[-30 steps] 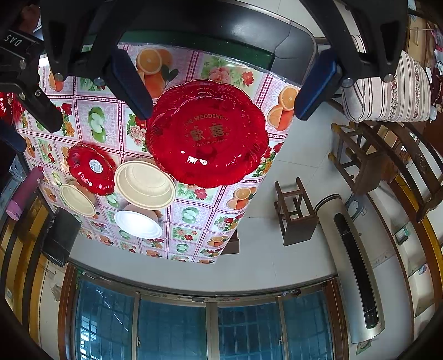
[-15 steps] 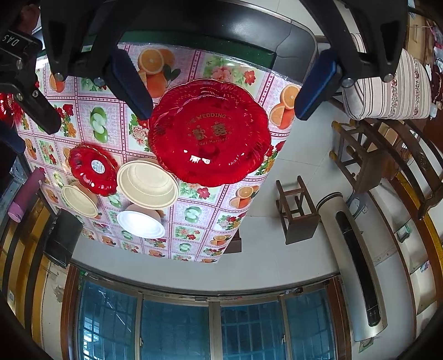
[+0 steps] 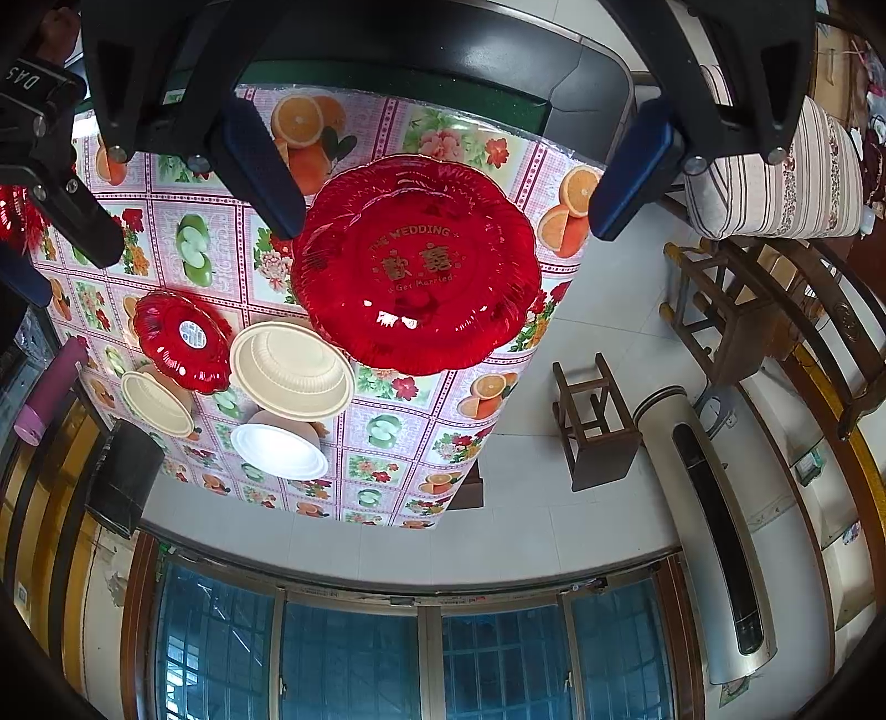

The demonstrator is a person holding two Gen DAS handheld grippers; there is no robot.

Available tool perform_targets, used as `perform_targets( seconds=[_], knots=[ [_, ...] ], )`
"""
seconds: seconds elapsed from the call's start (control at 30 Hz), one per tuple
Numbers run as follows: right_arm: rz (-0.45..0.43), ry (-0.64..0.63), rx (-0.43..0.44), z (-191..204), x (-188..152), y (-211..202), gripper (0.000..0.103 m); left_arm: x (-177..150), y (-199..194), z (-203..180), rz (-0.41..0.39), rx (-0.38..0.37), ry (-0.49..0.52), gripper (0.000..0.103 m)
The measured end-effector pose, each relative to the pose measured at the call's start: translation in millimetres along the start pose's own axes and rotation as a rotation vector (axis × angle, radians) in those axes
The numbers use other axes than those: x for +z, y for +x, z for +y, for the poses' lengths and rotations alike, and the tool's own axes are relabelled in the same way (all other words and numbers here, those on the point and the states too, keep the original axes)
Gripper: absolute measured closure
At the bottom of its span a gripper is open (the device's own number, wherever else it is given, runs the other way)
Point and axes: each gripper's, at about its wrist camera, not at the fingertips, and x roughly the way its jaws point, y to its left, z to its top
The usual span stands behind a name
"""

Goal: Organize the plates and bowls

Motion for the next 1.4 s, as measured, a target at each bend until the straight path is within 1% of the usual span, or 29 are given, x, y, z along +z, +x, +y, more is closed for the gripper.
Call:
perform_targets(
  seconds=[1.07, 1.4],
  knots=[
    [0.006, -0.017, 0.012, 17, 0, 5, 0.0, -5, 7, 12, 0.016, 0.002, -0.002, 0.0],
    [0.01, -0.017, 0.015, 16, 0, 7, 0.0, -5, 9, 15, 0.024, 0.006, -0.002, 0.0]
  ],
)
